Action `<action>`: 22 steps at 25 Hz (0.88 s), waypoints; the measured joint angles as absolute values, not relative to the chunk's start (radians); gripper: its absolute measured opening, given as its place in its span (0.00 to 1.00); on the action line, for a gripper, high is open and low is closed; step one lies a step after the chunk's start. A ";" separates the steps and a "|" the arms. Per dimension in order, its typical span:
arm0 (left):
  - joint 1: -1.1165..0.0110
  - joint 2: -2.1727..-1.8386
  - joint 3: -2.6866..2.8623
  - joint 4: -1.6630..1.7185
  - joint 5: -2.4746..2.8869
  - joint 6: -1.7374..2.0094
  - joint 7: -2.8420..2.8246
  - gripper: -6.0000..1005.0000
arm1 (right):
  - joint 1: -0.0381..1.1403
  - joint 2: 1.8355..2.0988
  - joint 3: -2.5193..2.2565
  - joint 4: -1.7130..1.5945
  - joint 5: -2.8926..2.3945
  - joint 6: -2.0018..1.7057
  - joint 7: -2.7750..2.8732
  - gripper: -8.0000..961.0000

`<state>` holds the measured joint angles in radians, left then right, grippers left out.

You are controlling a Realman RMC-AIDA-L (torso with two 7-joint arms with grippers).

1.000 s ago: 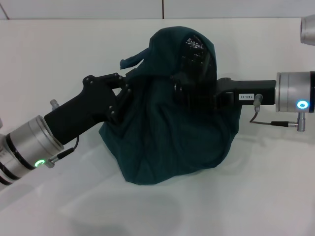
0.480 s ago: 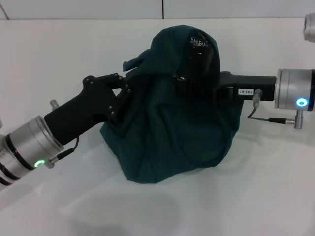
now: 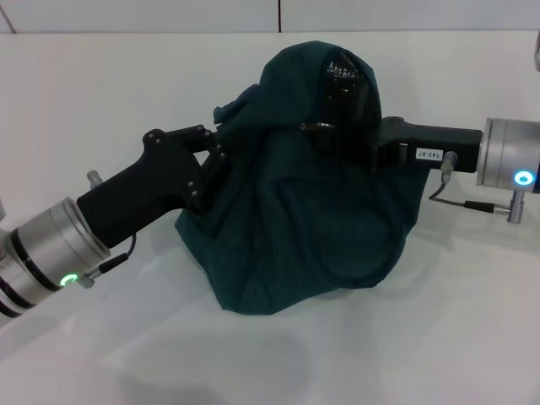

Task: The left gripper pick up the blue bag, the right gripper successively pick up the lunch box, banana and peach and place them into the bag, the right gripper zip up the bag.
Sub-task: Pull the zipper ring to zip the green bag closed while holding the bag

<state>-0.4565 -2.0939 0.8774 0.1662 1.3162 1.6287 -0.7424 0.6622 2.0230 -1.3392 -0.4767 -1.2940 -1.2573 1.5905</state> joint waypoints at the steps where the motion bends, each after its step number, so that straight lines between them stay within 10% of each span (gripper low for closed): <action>1: -0.457 -2.094 0.877 0.166 1.316 1.629 -0.742 0.06 | 0.660 2.023 -1.339 -0.478 -1.294 -1.257 1.585 0.13; 22: -0.453 -2.094 0.879 0.166 1.316 1.628 -0.742 0.06 | 0.664 2.028 -1.369 -0.510 -1.278 -1.271 1.523 0.12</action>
